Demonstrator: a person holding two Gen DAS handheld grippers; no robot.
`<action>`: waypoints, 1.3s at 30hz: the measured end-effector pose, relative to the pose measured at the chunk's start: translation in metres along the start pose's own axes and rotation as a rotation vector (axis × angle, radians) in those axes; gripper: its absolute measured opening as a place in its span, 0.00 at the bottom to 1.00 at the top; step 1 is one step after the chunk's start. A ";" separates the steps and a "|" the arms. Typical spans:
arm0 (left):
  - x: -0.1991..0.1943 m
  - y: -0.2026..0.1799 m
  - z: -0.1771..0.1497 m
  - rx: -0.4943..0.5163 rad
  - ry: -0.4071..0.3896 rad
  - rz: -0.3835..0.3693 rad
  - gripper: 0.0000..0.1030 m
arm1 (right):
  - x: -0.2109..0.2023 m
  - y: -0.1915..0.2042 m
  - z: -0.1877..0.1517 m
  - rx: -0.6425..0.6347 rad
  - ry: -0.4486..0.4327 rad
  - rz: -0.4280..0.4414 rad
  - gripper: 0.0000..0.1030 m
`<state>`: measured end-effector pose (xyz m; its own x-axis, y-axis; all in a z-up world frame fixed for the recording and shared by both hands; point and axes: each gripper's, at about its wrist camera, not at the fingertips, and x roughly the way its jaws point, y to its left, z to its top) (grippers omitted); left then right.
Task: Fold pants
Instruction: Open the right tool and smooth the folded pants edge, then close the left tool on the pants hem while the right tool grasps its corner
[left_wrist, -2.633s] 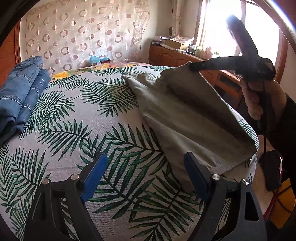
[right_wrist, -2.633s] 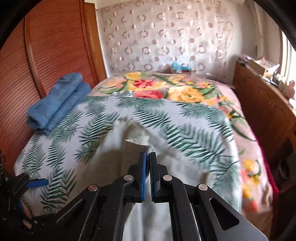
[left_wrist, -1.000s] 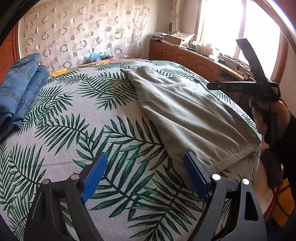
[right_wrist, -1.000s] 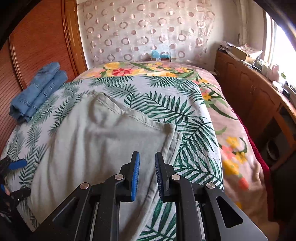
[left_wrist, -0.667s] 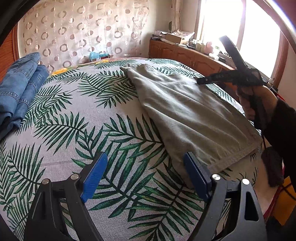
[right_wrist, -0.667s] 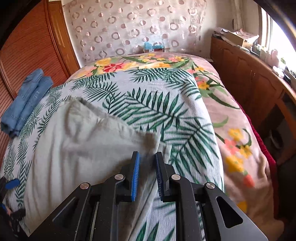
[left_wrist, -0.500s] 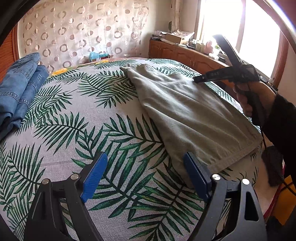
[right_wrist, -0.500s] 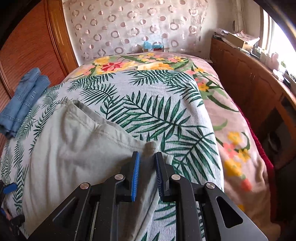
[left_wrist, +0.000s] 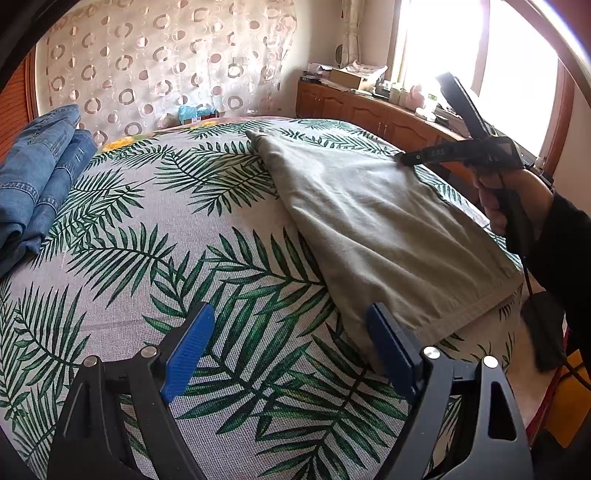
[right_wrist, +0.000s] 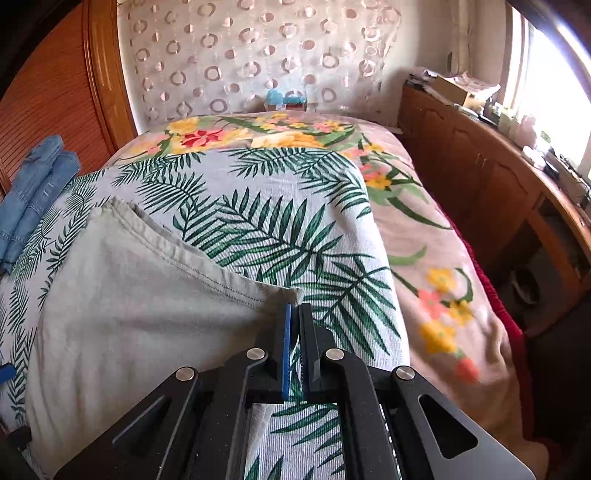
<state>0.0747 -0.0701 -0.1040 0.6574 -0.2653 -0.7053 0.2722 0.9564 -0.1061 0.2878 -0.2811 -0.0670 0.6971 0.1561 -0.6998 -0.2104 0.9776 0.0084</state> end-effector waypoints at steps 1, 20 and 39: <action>0.000 0.000 0.000 -0.002 0.000 0.002 0.83 | -0.002 0.000 0.000 0.003 -0.007 0.004 0.04; -0.014 -0.009 0.003 0.028 -0.031 0.010 0.83 | -0.092 0.020 -0.116 0.058 -0.094 0.099 0.41; -0.015 -0.025 0.000 0.089 -0.009 -0.015 0.83 | -0.126 0.035 -0.147 0.022 -0.062 0.145 0.41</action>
<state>0.0580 -0.0906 -0.0913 0.6585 -0.2812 -0.6980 0.3437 0.9376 -0.0535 0.0921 -0.2869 -0.0838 0.7018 0.3032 -0.6446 -0.2971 0.9470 0.1220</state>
